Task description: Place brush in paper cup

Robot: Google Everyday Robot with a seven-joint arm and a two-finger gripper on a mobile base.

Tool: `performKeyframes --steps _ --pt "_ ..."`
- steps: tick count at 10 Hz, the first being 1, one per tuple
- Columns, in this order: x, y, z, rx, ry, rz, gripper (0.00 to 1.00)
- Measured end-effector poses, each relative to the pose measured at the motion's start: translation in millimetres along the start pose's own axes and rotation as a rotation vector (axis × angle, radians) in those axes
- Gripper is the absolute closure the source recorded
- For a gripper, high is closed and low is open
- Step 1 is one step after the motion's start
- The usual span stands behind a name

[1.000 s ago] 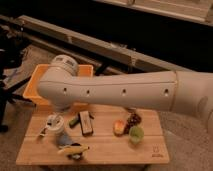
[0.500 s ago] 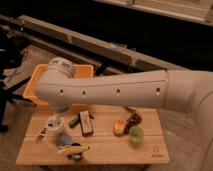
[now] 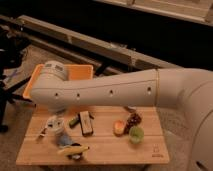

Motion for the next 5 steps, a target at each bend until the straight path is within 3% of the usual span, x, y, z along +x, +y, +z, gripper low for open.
performKeyframes --steps 2,5 --pt "-3.9 -0.7 5.5 -0.004 0.008 -0.015 0.2" --pt "-5.8 -1.5 9.8 0.0 0.024 -0.032 0.2"
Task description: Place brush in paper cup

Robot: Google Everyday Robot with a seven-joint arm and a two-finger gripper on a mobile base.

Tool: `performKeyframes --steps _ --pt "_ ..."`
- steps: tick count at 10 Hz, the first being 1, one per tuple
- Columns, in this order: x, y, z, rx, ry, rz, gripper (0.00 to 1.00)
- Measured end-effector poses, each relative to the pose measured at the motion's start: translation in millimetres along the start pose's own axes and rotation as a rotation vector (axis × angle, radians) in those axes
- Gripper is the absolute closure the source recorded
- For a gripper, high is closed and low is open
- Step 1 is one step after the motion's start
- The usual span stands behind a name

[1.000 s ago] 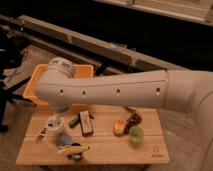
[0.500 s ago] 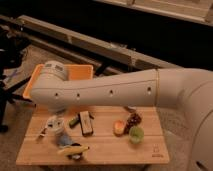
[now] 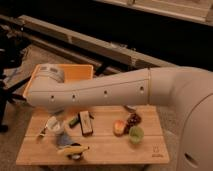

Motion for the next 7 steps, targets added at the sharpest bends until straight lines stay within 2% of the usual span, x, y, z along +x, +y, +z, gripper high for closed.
performKeyframes --steps 2,4,7 --pt "2.1 -7.2 -10.1 0.028 -0.006 0.014 0.2" --pt "7.6 -18.5 -32.6 0.073 -0.027 0.047 0.2" --pt "5.7 -18.6 -32.9 0.073 -0.031 0.045 0.2"
